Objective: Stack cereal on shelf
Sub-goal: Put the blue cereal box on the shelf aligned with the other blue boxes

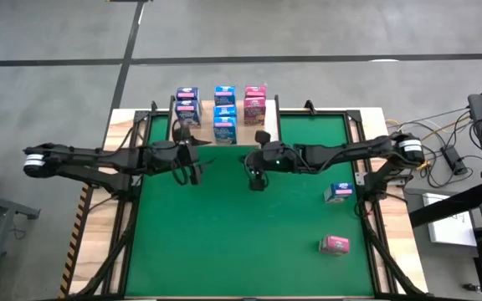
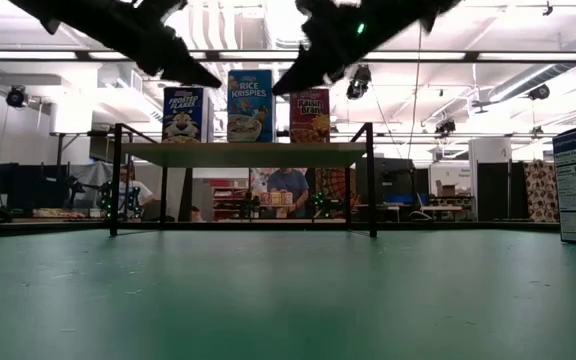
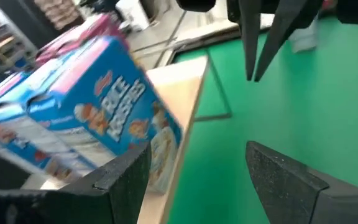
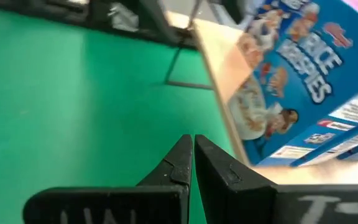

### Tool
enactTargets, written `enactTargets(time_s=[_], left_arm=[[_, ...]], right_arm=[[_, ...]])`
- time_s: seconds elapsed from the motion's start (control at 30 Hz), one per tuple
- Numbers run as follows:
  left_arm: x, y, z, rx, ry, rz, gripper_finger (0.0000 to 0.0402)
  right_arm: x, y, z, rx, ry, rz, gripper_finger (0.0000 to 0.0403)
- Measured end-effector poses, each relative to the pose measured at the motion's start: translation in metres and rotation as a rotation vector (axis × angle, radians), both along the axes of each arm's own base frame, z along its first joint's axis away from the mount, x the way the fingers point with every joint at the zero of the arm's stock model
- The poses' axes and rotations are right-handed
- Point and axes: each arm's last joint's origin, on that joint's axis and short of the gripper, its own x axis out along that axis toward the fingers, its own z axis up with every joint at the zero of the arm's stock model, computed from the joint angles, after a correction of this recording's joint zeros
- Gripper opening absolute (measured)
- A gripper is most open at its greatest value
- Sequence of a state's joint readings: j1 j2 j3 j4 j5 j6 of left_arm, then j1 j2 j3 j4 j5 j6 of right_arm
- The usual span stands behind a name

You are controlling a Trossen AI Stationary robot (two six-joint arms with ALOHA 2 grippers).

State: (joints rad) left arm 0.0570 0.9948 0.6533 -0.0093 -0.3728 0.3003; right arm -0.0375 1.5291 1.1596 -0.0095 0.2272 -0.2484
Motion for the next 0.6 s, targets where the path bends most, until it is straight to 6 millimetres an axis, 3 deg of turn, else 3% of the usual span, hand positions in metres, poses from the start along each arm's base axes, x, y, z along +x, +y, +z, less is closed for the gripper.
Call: enactTargets(time_s=[0.13, 0.27, 0.4, 0.6], left_arm=[[-0.006, -0.006, 0.009, -0.044, -0.06, -0.103, 0.0245], [-0.01, -0.009, 0.02, -0.085, -0.156, -0.155, 0.0245], [-0.013, -0.009, 0.022, -0.108, -0.175, -0.149, 0.0245], [-0.013, -0.009, 0.022, -0.113, -0.174, -0.147, 0.0245]], right_arm=[[-0.01, 0.02, 0.027, 0.081, 0.095, 0.011, 0.0009], [-0.025, 0.024, 0.052, 0.284, 0.267, -0.046, 0.0009], [-0.046, 0.026, 0.057, 0.44, 0.497, -0.131, 0.0009], [-0.09, 0.028, 0.056, 0.525, 0.84, -0.256, 0.0009]])
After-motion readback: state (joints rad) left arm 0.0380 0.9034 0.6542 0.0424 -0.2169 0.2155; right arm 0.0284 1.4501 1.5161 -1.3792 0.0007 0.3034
